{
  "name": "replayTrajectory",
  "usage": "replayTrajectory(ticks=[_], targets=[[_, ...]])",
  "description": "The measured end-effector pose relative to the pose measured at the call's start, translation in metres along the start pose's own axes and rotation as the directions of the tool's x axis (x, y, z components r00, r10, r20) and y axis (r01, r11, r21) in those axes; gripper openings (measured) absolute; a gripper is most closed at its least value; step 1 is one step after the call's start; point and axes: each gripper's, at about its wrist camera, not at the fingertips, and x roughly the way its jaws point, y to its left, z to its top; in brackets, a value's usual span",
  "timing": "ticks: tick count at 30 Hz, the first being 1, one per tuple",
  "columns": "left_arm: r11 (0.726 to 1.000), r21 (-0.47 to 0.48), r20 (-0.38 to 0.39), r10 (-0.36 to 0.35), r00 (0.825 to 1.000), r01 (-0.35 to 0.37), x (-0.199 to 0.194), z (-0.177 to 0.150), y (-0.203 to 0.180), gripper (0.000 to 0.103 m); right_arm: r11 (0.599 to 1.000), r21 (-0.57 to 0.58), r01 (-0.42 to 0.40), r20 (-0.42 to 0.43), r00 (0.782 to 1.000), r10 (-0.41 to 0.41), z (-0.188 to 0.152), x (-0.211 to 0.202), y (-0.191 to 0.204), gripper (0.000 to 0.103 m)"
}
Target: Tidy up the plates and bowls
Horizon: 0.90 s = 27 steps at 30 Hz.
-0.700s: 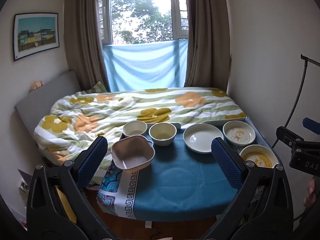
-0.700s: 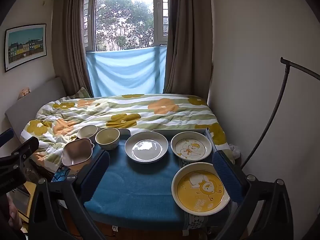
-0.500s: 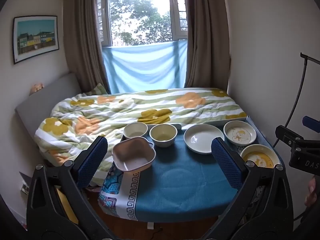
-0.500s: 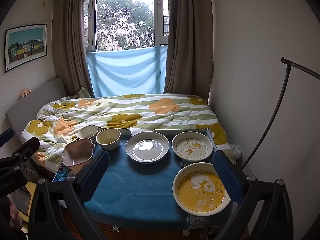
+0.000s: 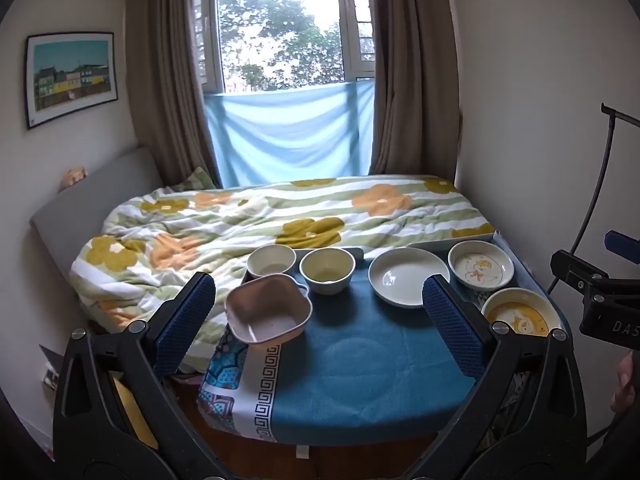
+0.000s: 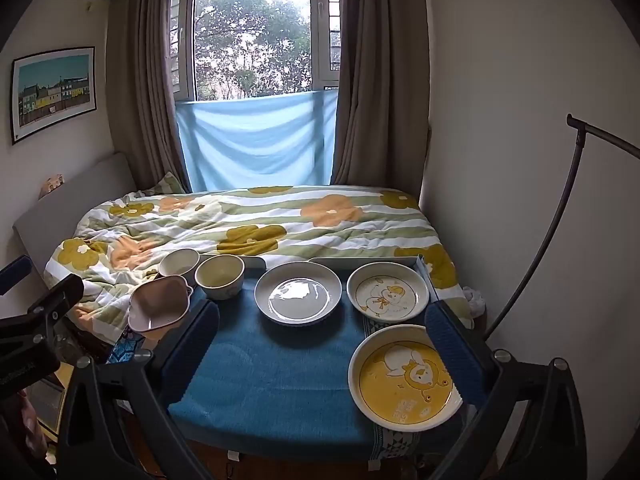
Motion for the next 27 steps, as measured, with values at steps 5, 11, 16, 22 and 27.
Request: replayTrajectory(ticks=[5,11,16,22,27], targets=[[1.0,0.006,0.005,0.003,1.0,-0.003,-0.0023,-0.0007,-0.0009,0.103,1.0,-0.001,0.003,-0.001,1.0,-0.003,0.0012,-0.0005,0.0006,0.103],[1.0,0.003,0.014,0.006,1.0,-0.006,-0.004,-0.0028,-0.0013,0.103,1.0,0.002,0.01,0.007,1.0,-0.01,-0.0003,-0.0027,-0.0018,0.103],[1.0,-0.002,0.02,0.002,1.0,-0.002,-0.0043,-0.0025,-0.0019,0.102,1.0,0.004,0.006,0.011,1.0,-0.006,-0.001,-0.0013,-0.0026,0.103],[1.0,-0.009,0.025,0.006,1.0,-0.006,-0.0033,-0.0026,-0.0016,0.103,1.0,0.007,0.002,0.009,1.0,-0.003,-0.0008,-0.0003,-0.0038,0.103],[1.0,-0.006,0.025,0.011,1.0,-0.01,-0.0014,-0.003,-0.0035,0.102,1.0,0.006,0.009,0.008,1.0,-0.009,0.0004,-0.0012,-0.0012,0.103]])
